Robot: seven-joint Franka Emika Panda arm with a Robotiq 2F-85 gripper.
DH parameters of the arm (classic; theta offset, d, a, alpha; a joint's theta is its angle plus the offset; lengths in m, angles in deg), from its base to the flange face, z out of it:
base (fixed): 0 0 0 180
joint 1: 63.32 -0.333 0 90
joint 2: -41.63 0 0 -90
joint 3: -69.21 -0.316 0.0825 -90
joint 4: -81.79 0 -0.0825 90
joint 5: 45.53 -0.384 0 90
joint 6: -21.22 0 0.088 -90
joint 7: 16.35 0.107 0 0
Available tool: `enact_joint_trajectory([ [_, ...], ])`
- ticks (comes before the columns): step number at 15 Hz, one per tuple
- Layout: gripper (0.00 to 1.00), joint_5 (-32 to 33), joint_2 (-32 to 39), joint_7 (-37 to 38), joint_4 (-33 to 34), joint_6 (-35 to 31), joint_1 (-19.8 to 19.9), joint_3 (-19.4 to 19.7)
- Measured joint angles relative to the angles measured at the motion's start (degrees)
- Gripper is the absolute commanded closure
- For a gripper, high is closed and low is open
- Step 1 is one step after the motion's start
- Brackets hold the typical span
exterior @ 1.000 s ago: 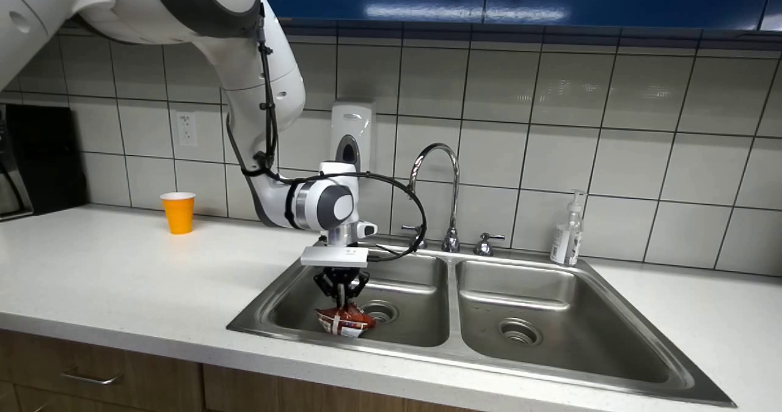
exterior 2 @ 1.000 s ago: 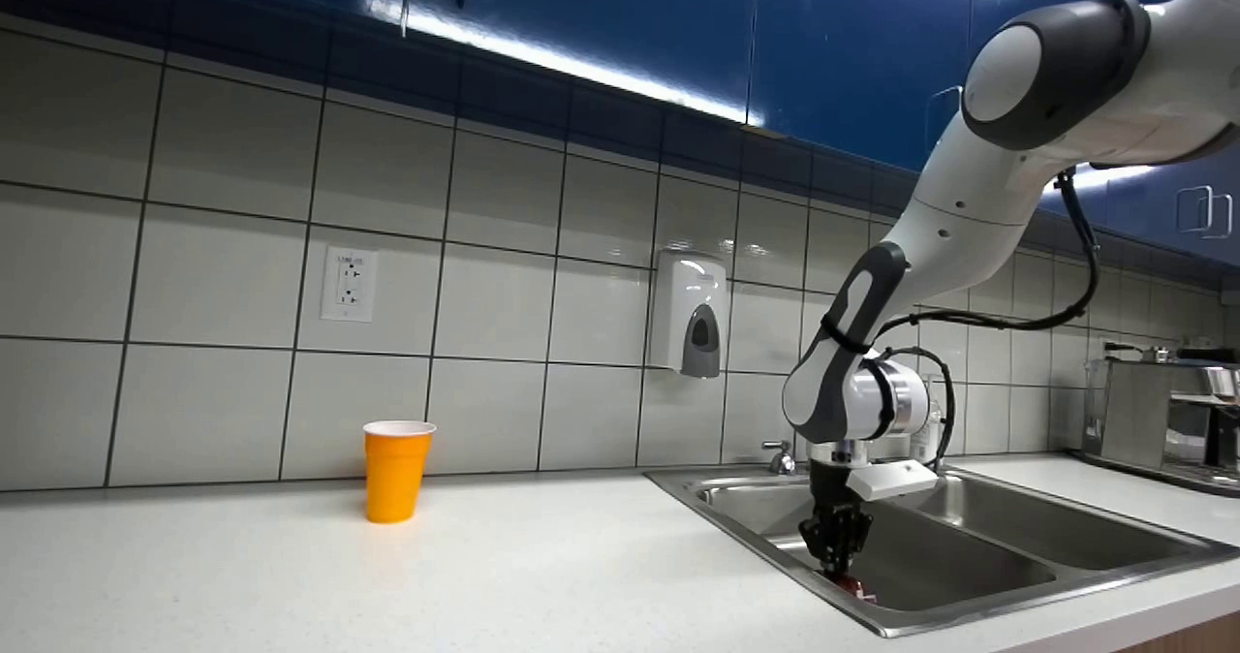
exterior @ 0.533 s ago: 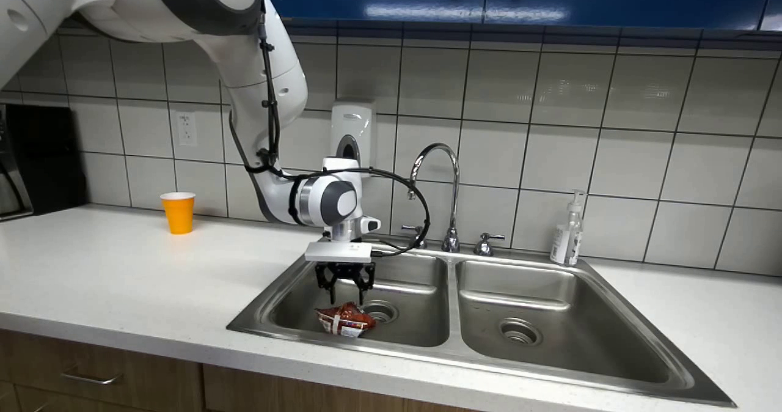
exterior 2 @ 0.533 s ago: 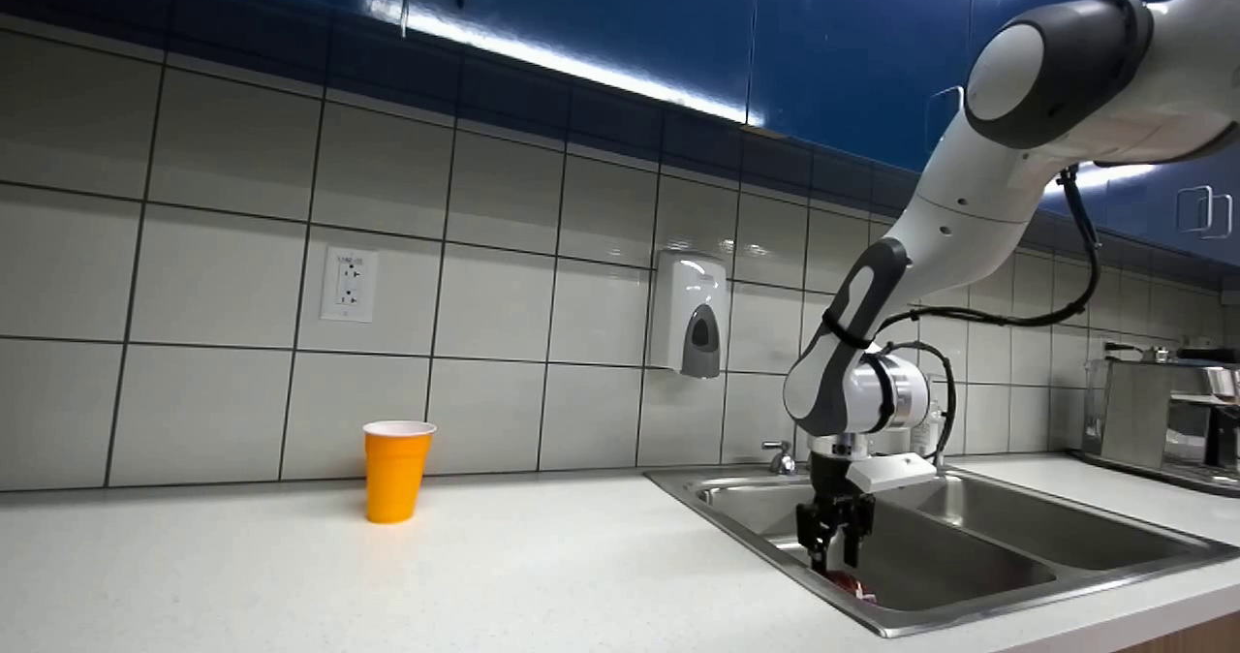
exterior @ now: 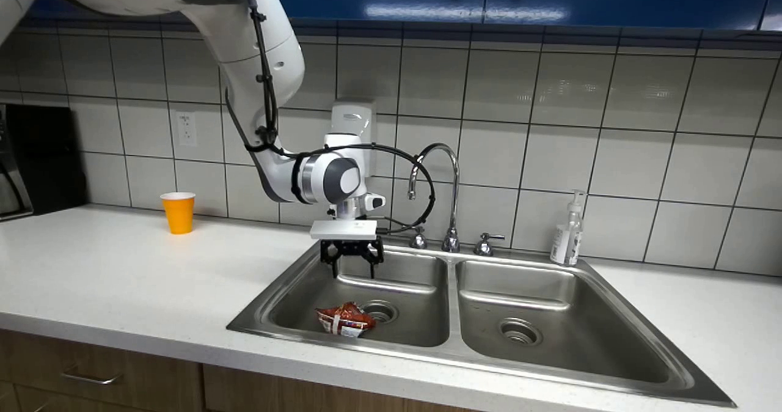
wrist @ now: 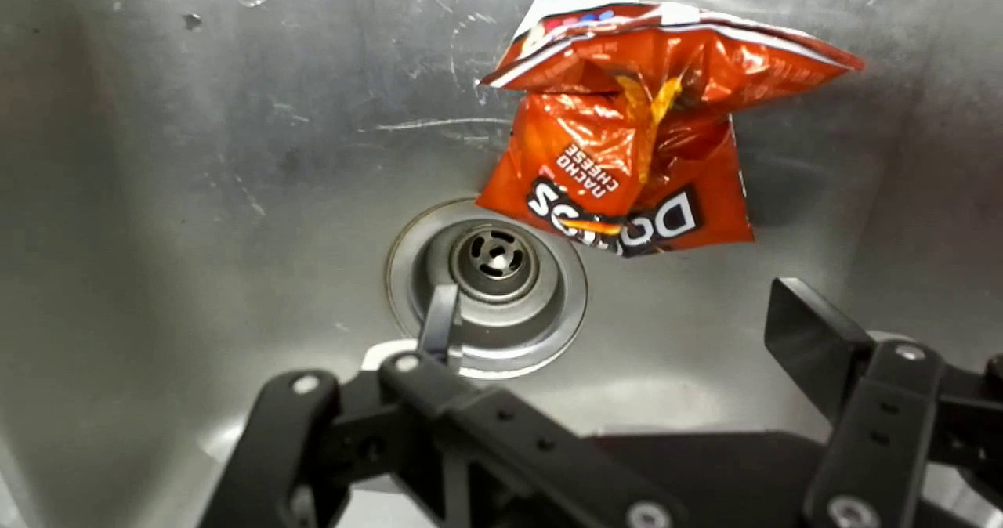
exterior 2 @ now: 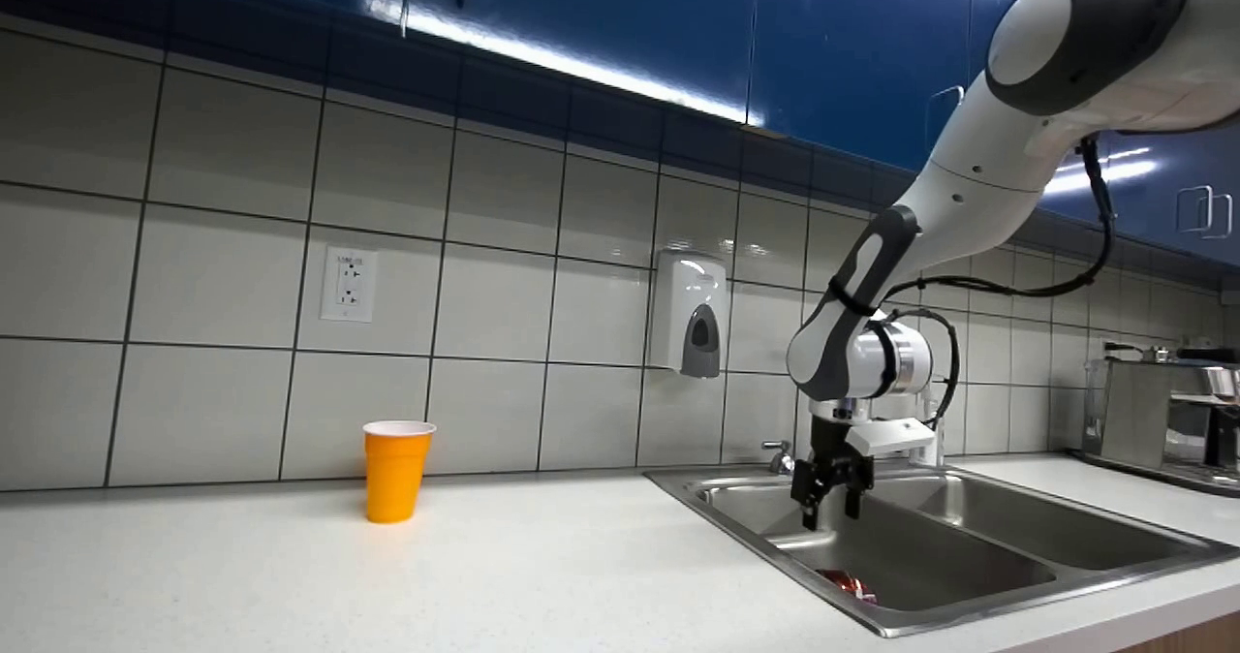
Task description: Lift the doritos from the countertop and put it in the sink
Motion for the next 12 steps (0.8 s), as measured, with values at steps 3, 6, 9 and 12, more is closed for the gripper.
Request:
enact_joint_trajectory([
  [3, 0.0, 0.01, -3.2, 0.0, -1.46, 0.25, -0.01, 0.0],
  [6, 0.0, 0.08, -7.13, 0.0, -3.81, 1.07, -0.21, 0.0],
  [9, 0.0, 0.47, -12.13, 0.0, -6.8, 3.64, -0.93, 0.08],
  [12, 0.0, 0.55, -17.88, 0.0, -10.6, 6.49, -2.15, 0.08],
])
